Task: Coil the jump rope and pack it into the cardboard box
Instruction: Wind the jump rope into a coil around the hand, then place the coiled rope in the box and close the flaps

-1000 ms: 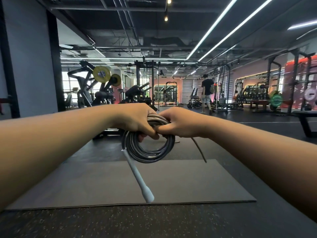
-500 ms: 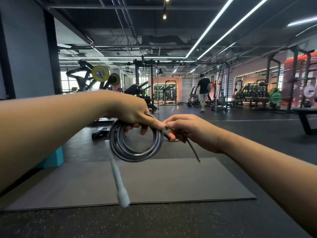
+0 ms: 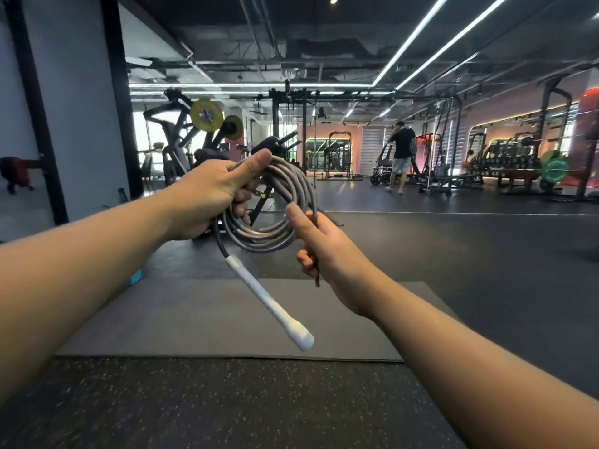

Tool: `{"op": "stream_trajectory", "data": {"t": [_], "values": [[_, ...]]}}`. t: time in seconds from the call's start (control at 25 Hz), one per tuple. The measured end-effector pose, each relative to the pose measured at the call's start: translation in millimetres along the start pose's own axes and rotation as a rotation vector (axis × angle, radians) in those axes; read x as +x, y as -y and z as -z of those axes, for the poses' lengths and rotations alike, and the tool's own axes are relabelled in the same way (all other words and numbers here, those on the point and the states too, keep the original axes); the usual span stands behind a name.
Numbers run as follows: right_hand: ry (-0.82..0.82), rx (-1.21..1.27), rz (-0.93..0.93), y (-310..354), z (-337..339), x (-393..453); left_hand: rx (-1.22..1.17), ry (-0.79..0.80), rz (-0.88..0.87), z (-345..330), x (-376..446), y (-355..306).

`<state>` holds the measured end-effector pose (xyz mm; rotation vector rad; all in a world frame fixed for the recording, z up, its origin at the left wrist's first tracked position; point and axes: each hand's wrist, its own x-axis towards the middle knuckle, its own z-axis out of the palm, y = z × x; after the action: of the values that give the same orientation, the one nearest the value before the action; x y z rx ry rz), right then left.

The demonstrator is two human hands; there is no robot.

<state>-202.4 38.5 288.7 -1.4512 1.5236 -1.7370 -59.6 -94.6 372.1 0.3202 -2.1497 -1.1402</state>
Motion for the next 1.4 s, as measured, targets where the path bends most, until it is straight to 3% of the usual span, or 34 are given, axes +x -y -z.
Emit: {"op": "stream_trajectory", "data": {"t": [0.2,0.32,0.48,0.72,0.92,1.12,1.4], "values": [[-0.034,0.059,-0.097,-3,-76,14,-0.072,-0.333,0.113,30,-36,35],[0.060,0.084,-0.234,15,-134,19,-0.163,-0.483,0.280,68,-76,44],[0.319,0.000,-0.376,59,-234,20,-0.233,-0.721,0.536,149,-154,37],[0.804,-0.126,-0.423,127,-389,15,0.229,-0.904,0.881,281,-291,2],[1.063,-0.163,-0.481,147,-505,13,0.130,-1.027,1.055,347,-376,-2],[1.261,-0.236,-0.521,104,-599,12,0.101,-1.249,1.152,377,-427,44],[1.553,-0.301,-0.560,-55,-699,-7,0.129,-1.440,1.411,360,-494,196]]}}
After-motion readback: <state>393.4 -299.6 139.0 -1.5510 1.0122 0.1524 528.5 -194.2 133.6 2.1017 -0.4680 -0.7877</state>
